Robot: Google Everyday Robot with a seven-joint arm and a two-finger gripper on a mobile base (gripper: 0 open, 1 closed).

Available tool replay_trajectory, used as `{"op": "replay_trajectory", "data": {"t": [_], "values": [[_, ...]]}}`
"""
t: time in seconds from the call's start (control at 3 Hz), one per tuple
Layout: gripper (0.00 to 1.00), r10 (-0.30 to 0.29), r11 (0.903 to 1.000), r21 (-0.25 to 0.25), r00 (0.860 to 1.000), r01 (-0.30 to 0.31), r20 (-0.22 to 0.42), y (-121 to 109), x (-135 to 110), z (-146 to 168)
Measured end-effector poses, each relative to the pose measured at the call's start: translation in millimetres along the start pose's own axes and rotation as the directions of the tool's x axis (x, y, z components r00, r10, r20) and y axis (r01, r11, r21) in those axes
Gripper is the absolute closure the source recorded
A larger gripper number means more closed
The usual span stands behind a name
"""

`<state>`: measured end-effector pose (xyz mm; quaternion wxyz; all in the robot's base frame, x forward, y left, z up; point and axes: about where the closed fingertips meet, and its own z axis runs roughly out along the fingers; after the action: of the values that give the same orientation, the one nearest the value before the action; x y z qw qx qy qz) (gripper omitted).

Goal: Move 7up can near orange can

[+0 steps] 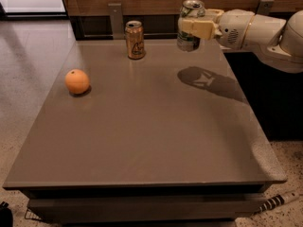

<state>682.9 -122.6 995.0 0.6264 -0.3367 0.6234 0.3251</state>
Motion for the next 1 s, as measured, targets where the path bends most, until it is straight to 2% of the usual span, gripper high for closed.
{"op": "replay_trajectory", "data": {"t": [0.33, 1.0], "values": [[1.0, 0.009, 0.9999, -0.006, 0.999, -0.009, -0.032, -7.0, 4.7, 12.7], [1.0, 0.048, 0.9988, 0.011, 0.991, -0.047, -0.121, -51.2, 40.4, 62.5]]}}
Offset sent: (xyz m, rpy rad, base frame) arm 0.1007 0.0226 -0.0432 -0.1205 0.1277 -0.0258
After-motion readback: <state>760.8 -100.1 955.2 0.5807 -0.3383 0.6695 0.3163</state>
